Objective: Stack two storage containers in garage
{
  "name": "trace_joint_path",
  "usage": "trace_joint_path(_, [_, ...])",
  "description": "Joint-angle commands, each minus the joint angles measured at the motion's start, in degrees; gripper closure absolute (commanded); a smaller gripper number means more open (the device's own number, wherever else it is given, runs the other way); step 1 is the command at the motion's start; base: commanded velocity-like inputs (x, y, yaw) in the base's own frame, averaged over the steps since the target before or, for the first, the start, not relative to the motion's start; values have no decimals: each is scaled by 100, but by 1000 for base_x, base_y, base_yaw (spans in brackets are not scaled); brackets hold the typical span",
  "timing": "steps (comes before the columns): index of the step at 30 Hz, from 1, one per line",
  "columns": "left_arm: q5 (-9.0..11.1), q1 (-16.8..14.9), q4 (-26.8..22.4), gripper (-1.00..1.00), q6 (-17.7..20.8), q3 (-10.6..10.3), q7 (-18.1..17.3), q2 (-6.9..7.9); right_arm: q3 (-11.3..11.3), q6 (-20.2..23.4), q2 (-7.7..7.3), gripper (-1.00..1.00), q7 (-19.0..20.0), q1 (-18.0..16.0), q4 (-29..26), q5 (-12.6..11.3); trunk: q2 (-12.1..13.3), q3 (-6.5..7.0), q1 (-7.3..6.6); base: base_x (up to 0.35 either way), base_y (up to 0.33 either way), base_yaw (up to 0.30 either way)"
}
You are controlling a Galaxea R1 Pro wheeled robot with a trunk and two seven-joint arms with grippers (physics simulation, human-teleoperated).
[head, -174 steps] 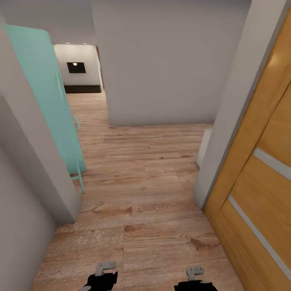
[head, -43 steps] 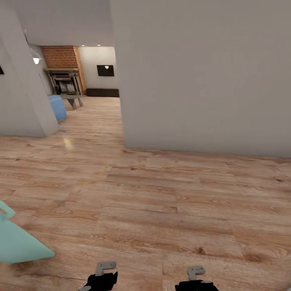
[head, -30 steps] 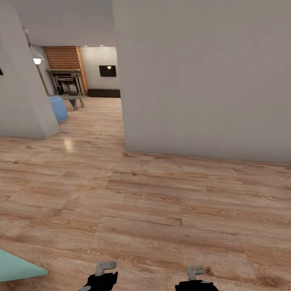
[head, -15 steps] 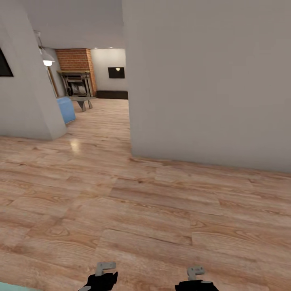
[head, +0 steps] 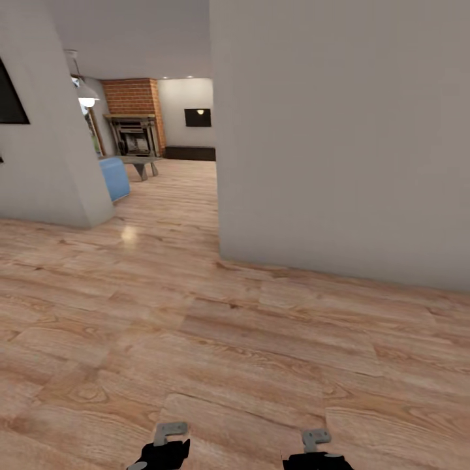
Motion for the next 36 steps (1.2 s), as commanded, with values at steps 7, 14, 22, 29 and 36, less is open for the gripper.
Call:
trace_joint_path(7, [-50, -4, 4, -100, -20, 47, -10, -4, 9, 36, 1, -100, 14, 0, -15, 25, -2, -5, 3, 344, 0, 37])
trace_joint_path(14, [-51, -4, 4, -100, -20, 47, -10, -4, 15, 36, 1, -100, 9, 0, -14, 29, -2, -5, 3, 344, 0, 199])
trace_joint_path(22, [-50, -4, 4, -100, -20, 47, -10, -4, 15, 36, 2, -100, 6, 0, -14, 33, -2, -5, 3, 344, 0, 271])
trace_joint_path(29, [-52, -4, 4, -100, -20, 47, -10, -4, 13, 36, 2, -100, 5, 0, -16, 36, -2, -5, 3, 344, 0, 280])
trace_joint_path(36, [-49, -4, 4, -100, -20, 47, -10, -4, 6, 36, -1, -100, 9, 0, -16, 32, -2, -5, 3, 344, 0, 279])
